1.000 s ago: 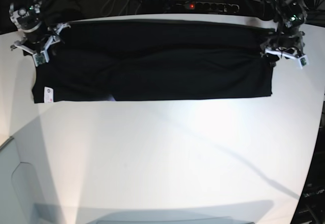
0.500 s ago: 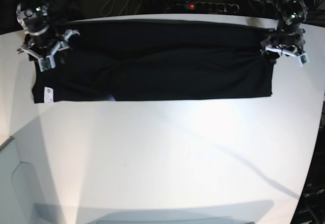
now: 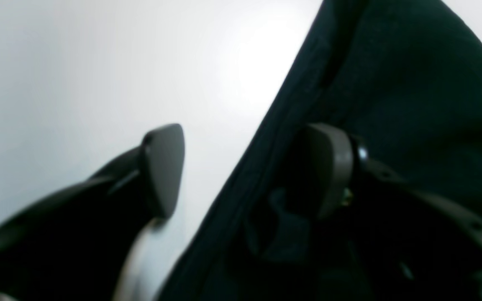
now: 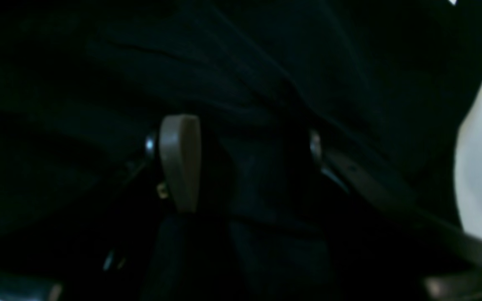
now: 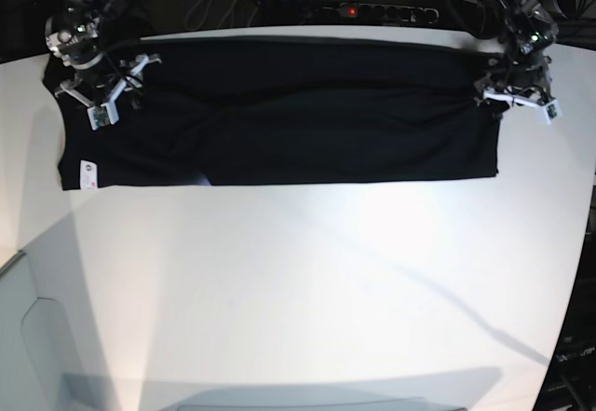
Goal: Fold the T-shirt properly
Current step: 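Lift the strip end with the left gripper and carry it toward the right gripper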
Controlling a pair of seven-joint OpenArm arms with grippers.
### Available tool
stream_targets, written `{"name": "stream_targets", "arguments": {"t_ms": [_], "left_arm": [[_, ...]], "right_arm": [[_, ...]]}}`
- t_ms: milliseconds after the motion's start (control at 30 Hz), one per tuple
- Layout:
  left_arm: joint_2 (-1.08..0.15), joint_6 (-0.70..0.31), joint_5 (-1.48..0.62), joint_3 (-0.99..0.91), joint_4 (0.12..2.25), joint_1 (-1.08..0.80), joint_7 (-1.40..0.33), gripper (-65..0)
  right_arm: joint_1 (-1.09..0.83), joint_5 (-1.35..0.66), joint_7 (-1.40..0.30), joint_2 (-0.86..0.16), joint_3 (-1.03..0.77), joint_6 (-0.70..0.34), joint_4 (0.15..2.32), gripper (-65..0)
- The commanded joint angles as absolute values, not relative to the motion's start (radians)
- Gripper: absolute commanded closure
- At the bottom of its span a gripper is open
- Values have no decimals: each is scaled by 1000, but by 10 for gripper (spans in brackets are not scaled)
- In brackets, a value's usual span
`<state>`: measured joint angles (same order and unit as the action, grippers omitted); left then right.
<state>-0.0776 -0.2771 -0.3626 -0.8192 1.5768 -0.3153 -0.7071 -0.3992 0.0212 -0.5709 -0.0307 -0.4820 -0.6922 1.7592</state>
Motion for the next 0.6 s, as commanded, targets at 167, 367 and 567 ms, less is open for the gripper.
{"name": "stream_targets", "arguments": {"t_ms": [167, 367, 567], "left_arm": [[-85, -278, -364, -820, 1583, -302, -720, -142], [-84, -278, -364, -820, 1583, -302, -720, -18], [-82, -343, -369, -828, 1627, -312, -723, 0]], "right_arm": [[-403, 33, -581, -36, -484, -698, 1764, -323], [-403, 33, -581, -36, -484, -698, 1764, -323], [-403, 33, -581, -36, -484, -698, 1764, -323]]}}
